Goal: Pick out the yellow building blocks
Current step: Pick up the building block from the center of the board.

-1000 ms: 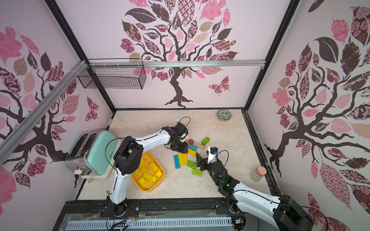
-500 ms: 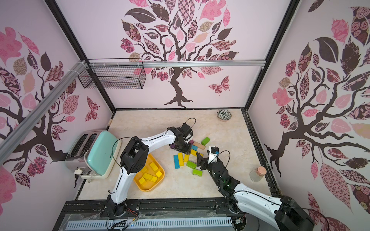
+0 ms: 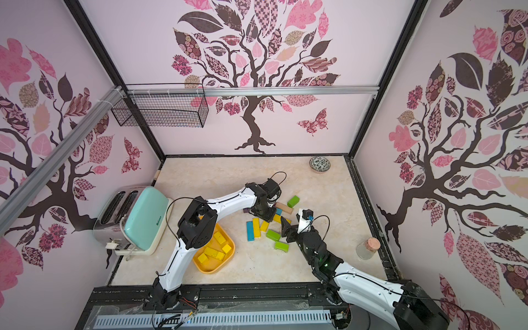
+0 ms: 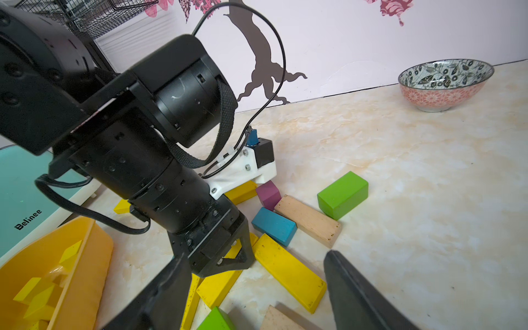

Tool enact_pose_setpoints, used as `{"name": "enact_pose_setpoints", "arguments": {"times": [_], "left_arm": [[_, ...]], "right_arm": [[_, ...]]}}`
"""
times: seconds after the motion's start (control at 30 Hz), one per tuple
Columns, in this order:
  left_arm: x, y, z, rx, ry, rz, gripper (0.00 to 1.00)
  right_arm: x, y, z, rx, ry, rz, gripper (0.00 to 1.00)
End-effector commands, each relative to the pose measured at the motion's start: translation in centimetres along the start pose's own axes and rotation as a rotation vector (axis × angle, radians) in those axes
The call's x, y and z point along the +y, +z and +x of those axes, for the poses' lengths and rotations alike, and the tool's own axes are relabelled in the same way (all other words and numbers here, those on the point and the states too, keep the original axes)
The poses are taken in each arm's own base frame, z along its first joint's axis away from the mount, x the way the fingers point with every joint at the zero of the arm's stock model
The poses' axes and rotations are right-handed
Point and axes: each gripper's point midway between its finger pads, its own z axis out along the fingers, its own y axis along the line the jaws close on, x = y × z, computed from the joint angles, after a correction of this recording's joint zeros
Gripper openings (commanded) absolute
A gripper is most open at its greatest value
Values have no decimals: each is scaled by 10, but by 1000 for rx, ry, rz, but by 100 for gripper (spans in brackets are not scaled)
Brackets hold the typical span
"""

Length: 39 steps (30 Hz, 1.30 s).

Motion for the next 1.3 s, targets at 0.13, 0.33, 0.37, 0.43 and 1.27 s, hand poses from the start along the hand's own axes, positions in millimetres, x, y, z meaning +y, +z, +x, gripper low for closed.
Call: {"name": "enact_pose_setpoints", "arguments": {"times": [0.13,0.33,0.37,0.43,1.27], "left_arm": [[12,9,6,29,8,-70,33],[9,-9,-8,-40,-20,-64,29],[9,-14,-11,-57,-28,-57,28],[6,-24,-18,-95,-39,-41,27],[55,-174,59,-427,-232,41,25]], "right_arm": [[-6,-2,0,-6,2,25,79],[-7,-2,-1,-11,4,32,79],[-8,-3,-2,-13,4,33,79],[-8,-4,-3,-21,7,30,78],[131,-40,-6,77,-81,-758,68]]}}
